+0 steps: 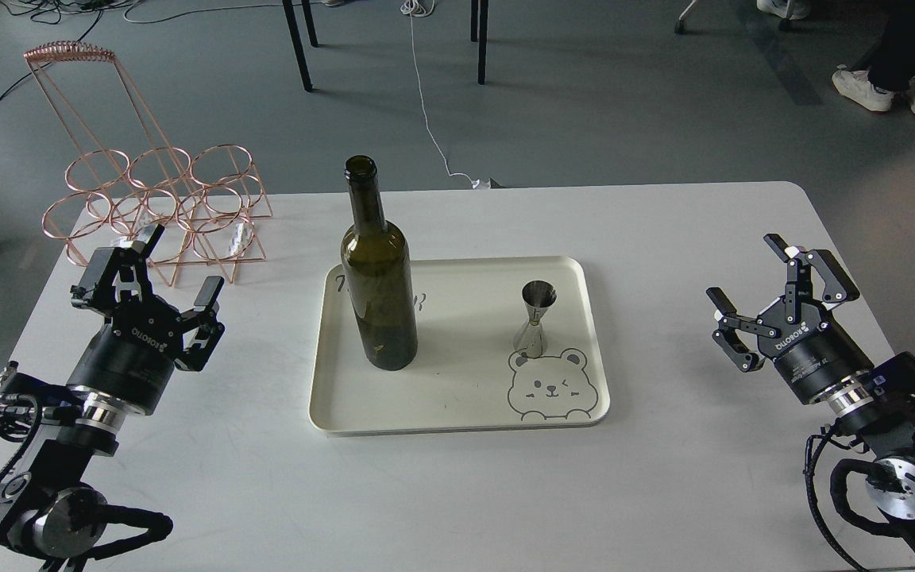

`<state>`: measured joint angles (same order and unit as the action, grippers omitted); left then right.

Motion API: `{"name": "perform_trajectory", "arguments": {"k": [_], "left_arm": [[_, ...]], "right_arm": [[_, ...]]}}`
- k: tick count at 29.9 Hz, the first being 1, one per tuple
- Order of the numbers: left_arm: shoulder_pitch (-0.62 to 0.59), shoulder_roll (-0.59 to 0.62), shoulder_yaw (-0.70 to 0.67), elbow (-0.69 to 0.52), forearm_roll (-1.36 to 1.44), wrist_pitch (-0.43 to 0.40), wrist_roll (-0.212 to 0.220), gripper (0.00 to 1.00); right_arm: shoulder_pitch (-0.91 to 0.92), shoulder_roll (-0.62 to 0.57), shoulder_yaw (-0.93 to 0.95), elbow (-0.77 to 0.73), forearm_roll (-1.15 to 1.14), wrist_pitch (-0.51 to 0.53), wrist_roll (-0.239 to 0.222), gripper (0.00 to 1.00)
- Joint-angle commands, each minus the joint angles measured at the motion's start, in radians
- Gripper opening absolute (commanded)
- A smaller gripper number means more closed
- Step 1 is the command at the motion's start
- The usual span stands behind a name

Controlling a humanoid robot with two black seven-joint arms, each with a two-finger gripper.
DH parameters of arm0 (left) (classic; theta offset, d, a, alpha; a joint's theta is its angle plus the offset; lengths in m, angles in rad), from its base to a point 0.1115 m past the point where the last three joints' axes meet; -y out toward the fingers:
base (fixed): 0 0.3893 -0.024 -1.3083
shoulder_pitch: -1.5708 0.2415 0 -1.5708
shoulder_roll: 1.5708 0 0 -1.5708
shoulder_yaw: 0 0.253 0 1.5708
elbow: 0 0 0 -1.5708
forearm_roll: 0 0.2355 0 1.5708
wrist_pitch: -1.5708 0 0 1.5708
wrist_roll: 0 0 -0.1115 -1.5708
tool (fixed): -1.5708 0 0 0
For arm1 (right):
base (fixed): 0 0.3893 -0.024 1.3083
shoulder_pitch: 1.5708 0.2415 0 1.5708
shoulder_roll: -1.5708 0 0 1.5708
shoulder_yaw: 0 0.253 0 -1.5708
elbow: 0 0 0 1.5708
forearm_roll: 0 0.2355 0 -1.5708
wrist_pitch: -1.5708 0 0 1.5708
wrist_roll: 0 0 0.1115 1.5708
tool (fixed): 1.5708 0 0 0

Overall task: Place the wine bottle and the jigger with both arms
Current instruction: 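Move the right gripper toward the metal jigger on the tray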

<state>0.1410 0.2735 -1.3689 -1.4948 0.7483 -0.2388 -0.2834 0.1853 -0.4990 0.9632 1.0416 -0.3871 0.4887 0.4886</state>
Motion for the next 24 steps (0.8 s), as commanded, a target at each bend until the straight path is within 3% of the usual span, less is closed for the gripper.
{"name": "perform_trajectory", "arguments": {"k": [1, 8, 12, 20, 24], "left_arm": [[0.000, -0.019, 0.004, -0.004, 0.016, 0.006, 0.000, 0.98], [-0.006, -0.010, 0.001, -0.012, 0.013, -0.013, -0.003, 0.98], [-0.009, -0.008, -0.009, -0.010, 0.002, -0.019, -0.029, 0.98], [-0.015, -0.016, 0.001, -0.010, 0.000, -0.022, -0.042, 0.98], [-0.015, -0.011, -0.001, -0.012, -0.001, -0.025, -0.043, 0.98]], "right_arm": [[-0.001, 0.002, 0.003, 0.000, 0.000, 0.000, 0.000, 0.98], [0.011, -0.029, 0.002, 0.006, -0.015, 0.000, 0.000, 0.98], [0.052, -0.111, 0.005, 0.049, -0.180, -0.004, 0.000, 0.98], [0.062, -0.199, -0.009, 0.245, -0.769, -0.076, 0.000, 0.98], [0.060, -0.190, -0.050, 0.268, -1.237, -0.240, 0.000, 0.98]]}}
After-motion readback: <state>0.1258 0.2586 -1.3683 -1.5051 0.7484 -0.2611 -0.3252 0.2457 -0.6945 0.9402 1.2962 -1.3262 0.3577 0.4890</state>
